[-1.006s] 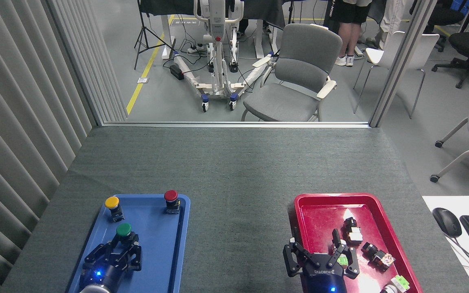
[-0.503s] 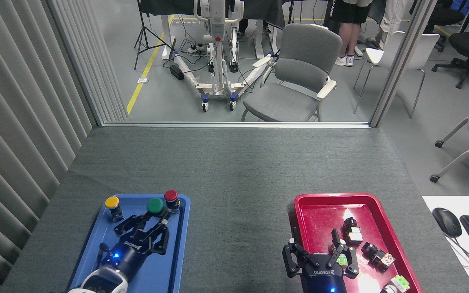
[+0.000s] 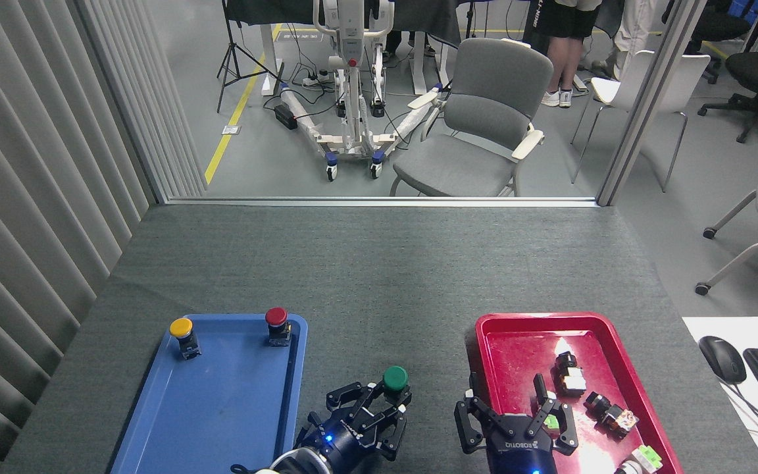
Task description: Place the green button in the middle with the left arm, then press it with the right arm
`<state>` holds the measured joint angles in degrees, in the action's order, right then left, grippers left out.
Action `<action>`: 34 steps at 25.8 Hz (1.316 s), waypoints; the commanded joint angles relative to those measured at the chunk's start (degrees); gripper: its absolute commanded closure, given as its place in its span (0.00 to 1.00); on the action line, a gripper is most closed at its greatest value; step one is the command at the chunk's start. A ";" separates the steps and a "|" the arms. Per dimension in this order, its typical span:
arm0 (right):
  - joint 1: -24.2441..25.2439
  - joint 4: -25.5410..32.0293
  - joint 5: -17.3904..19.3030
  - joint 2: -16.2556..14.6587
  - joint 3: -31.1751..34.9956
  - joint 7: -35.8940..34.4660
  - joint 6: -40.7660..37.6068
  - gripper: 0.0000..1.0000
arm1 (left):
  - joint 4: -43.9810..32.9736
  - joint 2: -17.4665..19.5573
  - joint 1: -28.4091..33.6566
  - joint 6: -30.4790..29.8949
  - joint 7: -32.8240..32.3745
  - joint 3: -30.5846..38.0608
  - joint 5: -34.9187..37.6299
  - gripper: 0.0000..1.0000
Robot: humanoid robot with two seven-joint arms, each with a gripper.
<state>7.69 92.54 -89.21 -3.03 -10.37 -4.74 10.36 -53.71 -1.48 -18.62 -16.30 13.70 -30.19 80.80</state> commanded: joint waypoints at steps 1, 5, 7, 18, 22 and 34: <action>0.04 -0.08 0.00 0.22 -0.18 0.00 0.01 0.01 | 4.32 -0.89 -1.16 -0.05 0.19 -0.57 1.47 1.00; -0.13 -0.17 0.00 0.31 -0.71 0.00 0.01 0.01 | 6.96 -0.63 -1.95 0.13 0.63 -1.27 1.29 0.88; -0.31 -0.35 0.00 0.31 -0.88 0.00 -0.26 0.05 | 6.69 -0.80 -1.86 1.01 0.72 -0.92 0.24 0.26; -7.61 -7.29 -1.40 1.80 -11.25 7.64 -4.83 1.00 | -29.16 5.17 15.36 3.64 -0.16 12.00 0.24 0.00; -7.87 -10.45 -1.84 3.12 -11.52 8.44 -5.00 1.00 | -41.12 5.70 21.96 4.70 -2.89 27.29 0.41 0.00; -10.15 -19.15 -1.23 3.82 -11.52 8.26 -4.04 1.00 | -43.40 3.41 23.19 -0.66 -11.68 39.86 -0.20 0.00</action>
<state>-2.18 75.78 -90.63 0.58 -21.89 3.70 5.96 -97.41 1.94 4.85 -16.39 2.61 9.29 80.85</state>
